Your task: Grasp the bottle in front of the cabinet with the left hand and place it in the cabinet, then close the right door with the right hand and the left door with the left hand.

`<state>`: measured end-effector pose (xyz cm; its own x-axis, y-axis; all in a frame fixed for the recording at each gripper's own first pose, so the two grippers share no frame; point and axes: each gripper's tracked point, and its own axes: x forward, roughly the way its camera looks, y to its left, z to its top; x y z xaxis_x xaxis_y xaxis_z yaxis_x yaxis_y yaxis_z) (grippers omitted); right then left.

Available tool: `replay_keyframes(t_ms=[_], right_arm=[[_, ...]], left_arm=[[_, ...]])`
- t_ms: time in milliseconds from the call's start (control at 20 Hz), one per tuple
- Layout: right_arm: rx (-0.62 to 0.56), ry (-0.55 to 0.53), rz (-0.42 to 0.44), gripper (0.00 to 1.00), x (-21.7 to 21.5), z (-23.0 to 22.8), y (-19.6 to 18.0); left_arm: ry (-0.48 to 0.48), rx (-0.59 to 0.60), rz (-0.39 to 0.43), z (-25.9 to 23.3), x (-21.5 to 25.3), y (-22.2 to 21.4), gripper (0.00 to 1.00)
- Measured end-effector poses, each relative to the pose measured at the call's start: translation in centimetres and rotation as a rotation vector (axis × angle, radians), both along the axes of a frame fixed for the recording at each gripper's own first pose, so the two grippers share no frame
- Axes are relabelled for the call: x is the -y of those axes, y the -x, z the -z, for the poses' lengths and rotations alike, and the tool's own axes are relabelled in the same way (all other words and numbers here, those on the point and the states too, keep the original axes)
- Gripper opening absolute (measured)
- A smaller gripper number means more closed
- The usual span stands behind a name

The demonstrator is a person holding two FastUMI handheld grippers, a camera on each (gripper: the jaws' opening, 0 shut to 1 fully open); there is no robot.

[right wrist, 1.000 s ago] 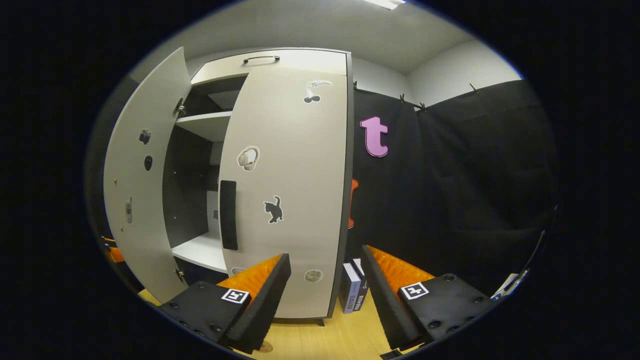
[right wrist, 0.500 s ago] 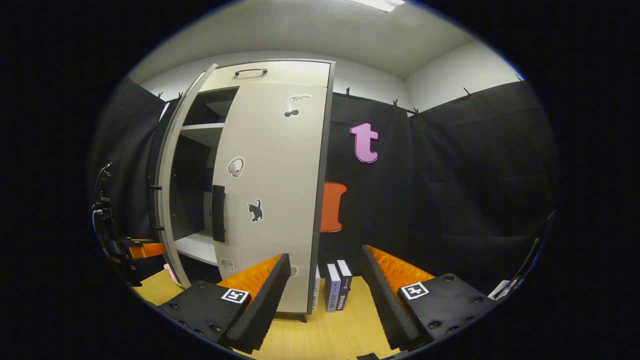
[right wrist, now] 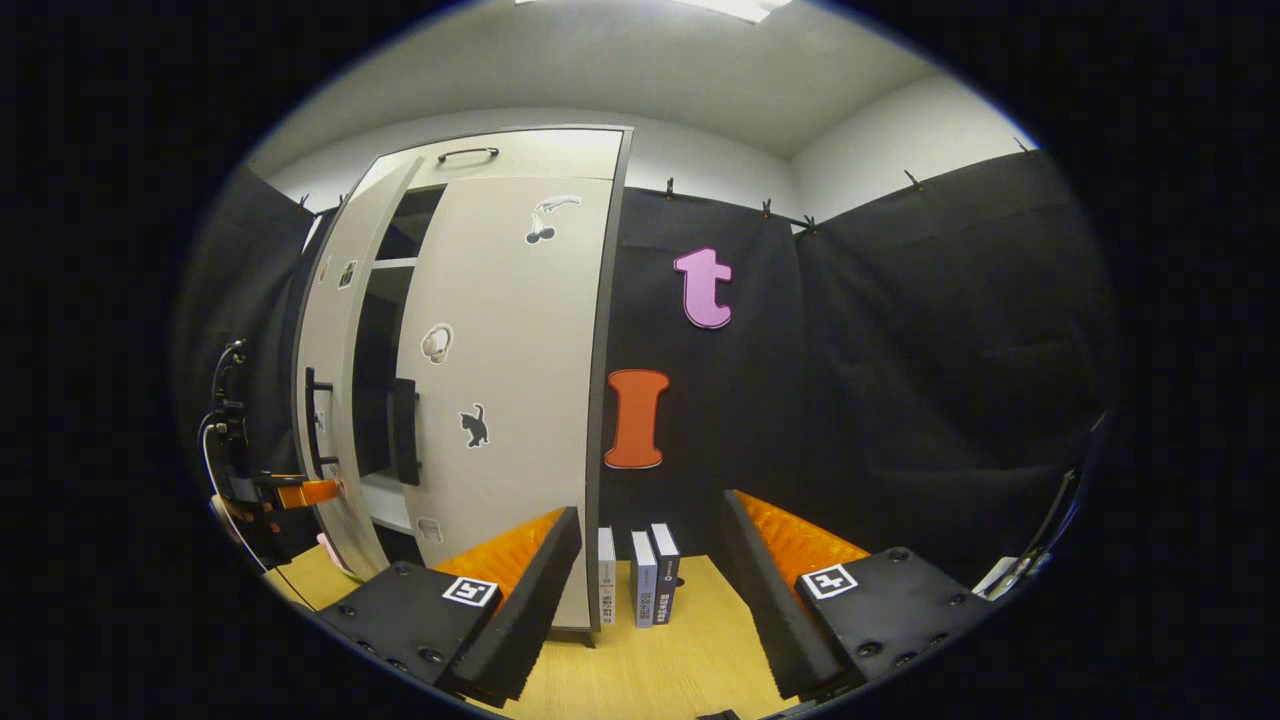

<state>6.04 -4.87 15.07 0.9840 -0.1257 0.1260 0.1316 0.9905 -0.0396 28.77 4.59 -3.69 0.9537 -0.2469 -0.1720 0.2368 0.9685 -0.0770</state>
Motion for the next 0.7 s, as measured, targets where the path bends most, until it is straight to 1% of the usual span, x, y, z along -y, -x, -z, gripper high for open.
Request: replay_keyframes(t_ms=[300,500,700], right_arm=[[-0.008,-0.024,-0.020,0.94,0.2,0.3,-1.2],[-0.017,-0.037,-0.037,0.94,0.5,0.6,-1.8],[-0.026,-0.049,-0.029,0.95,1.4,0.5,-2.6]], left_arm=[[-0.059,0.005,-0.001,0.0,0.3,-0.8,0.94],[-0.072,0.002,-0.027,-0.1,0.4,-0.8,0.94],[-0.086,-0.006,-0.045,-0.1,0.4,-0.8,0.94]])
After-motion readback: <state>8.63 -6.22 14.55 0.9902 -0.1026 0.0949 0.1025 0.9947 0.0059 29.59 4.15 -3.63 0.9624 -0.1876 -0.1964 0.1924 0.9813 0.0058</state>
